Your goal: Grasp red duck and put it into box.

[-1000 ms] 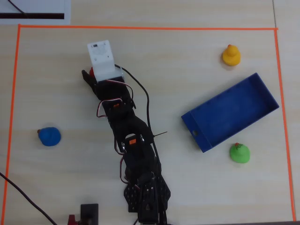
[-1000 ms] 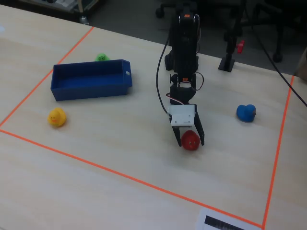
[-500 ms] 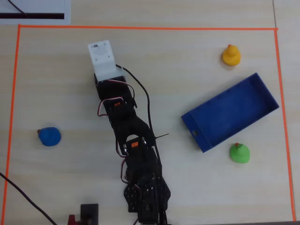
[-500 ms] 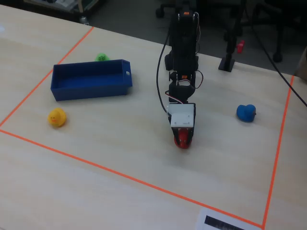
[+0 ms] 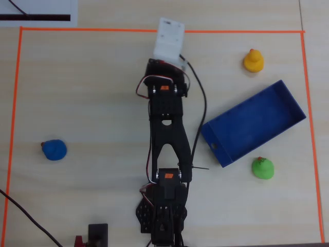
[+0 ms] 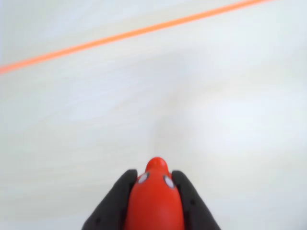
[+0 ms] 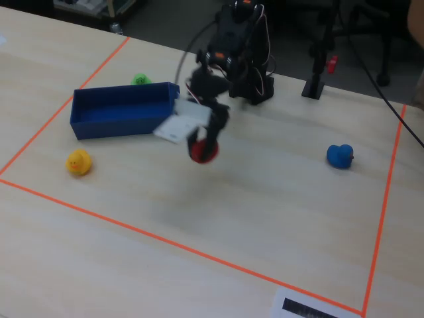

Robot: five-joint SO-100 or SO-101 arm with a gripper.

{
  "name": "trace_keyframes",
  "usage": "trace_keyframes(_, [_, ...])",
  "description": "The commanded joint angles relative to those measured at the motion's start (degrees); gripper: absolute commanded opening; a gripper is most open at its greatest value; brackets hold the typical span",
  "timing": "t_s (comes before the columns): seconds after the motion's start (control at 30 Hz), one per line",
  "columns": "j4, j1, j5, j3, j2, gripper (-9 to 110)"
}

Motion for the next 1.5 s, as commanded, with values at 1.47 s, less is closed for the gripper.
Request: trace_keyframes(1.47, [-9.67, 50.80, -15.64, 1.49, -9.49, 30])
